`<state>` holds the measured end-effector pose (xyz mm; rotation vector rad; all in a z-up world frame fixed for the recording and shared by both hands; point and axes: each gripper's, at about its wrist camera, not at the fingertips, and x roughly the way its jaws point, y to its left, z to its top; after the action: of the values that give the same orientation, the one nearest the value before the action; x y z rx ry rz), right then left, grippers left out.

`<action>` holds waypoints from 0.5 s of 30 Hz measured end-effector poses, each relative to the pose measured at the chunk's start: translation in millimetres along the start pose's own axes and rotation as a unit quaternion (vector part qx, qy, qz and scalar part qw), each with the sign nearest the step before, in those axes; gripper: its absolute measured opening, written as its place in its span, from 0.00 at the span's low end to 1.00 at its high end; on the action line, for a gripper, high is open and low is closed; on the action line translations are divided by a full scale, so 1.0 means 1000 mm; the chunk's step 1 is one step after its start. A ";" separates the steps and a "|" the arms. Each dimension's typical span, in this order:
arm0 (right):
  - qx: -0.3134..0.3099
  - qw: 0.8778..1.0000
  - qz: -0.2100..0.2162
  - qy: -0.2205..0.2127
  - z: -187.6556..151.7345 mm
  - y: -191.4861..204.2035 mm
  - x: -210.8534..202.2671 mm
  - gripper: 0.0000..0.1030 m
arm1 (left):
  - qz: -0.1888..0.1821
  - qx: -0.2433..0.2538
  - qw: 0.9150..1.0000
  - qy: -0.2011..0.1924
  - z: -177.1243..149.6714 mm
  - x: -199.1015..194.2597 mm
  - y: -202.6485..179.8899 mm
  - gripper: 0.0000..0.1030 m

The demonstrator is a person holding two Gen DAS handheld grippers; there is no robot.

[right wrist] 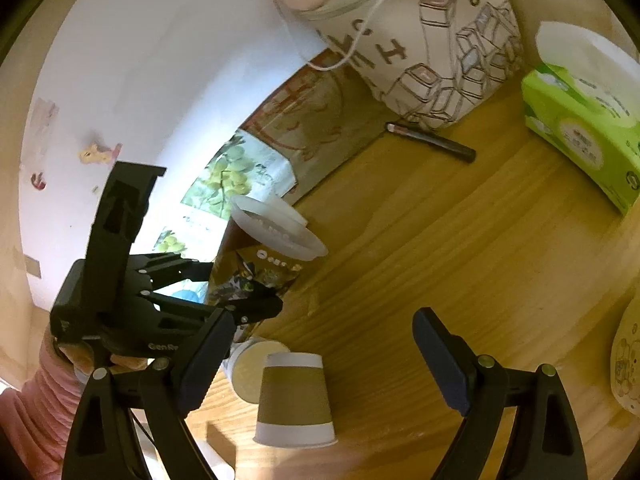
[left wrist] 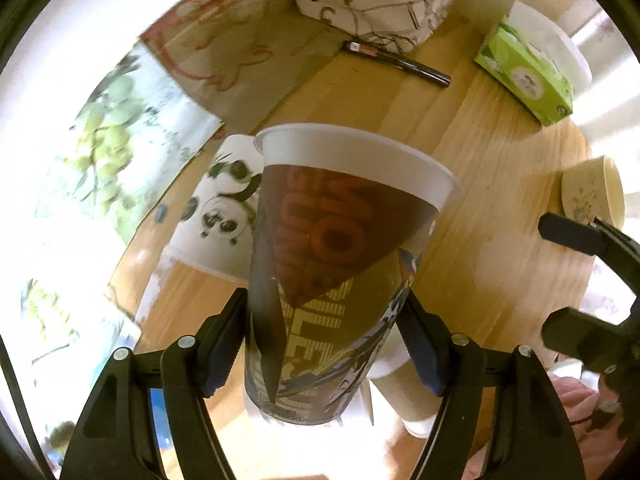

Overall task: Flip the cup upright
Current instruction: 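Lift the brown printed cup with the left gripper and turn it rim-up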

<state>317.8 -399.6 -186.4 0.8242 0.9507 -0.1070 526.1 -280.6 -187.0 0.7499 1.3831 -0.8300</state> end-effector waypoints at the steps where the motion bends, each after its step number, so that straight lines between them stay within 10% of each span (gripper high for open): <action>1: -0.005 1.000 0.003 0.001 -0.001 0.003 -0.001 0.89 | 0.000 -0.007 1.000 -0.001 -0.002 -0.004 0.003 0.73; 15: -0.063 0.997 0.029 0.022 -0.015 0.035 -0.011 0.89 | 0.009 -0.125 0.992 -0.016 -0.062 -0.038 -0.009 0.73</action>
<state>315.6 -368.2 -163.0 0.7389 0.9644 0.0208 485.3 -230.1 -152.3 0.5516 1.4192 -0.6359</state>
